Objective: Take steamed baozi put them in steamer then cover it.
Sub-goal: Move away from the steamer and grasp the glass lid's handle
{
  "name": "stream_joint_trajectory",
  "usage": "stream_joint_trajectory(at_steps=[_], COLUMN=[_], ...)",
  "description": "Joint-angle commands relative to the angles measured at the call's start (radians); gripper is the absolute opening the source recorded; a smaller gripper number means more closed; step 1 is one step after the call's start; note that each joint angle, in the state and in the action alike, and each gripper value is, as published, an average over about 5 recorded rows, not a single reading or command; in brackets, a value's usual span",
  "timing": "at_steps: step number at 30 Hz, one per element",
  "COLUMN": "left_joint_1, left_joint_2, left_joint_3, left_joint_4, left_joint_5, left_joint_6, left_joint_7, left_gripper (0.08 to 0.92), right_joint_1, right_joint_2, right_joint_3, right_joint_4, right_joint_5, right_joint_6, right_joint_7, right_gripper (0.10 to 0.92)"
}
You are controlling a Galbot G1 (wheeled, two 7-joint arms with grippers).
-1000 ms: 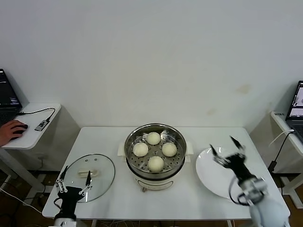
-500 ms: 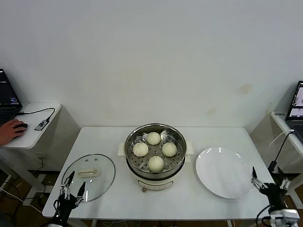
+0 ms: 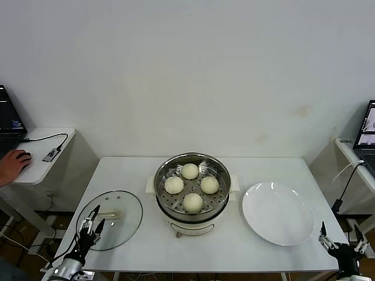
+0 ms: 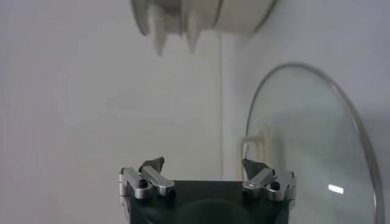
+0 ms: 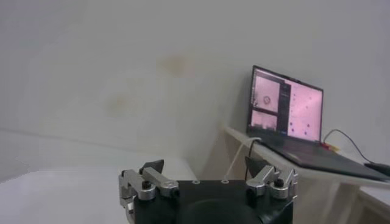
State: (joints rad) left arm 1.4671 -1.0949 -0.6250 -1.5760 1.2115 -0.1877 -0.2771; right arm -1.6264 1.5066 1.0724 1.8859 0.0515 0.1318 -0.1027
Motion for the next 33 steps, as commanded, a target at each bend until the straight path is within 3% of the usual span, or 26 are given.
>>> stream_joint_trajectory(at_steps=[1, 27, 33], left_joint_1=[-0.164, -0.248, -0.257], left_joint_2=[0.022, -0.012, -0.014], left_joint_3=[0.033, 0.057, 0.061], left_joint_4=[0.155, 0.253, 0.272], left_joint_5=[0.061, 0.028, 0.010], left_joint_6=[-0.006, -0.049, -0.061], left_joint_7=[0.009, -0.009, -0.008], left_gripper=[0.823, 0.821, 0.713], right_joint_1=[-0.012, -0.007, -0.011], right_joint_2=[0.029, 0.033, 0.031], right_joint_3=[0.018, -0.001, -0.003], right_joint_4=[-0.003, -0.030, -0.026], right_joint_5=[-0.028, -0.066, -0.070], right_joint_6=[0.005, 0.014, 0.015], right_joint_7=[0.010, 0.012, 0.011], right_gripper=[0.823, 0.823, 0.823])
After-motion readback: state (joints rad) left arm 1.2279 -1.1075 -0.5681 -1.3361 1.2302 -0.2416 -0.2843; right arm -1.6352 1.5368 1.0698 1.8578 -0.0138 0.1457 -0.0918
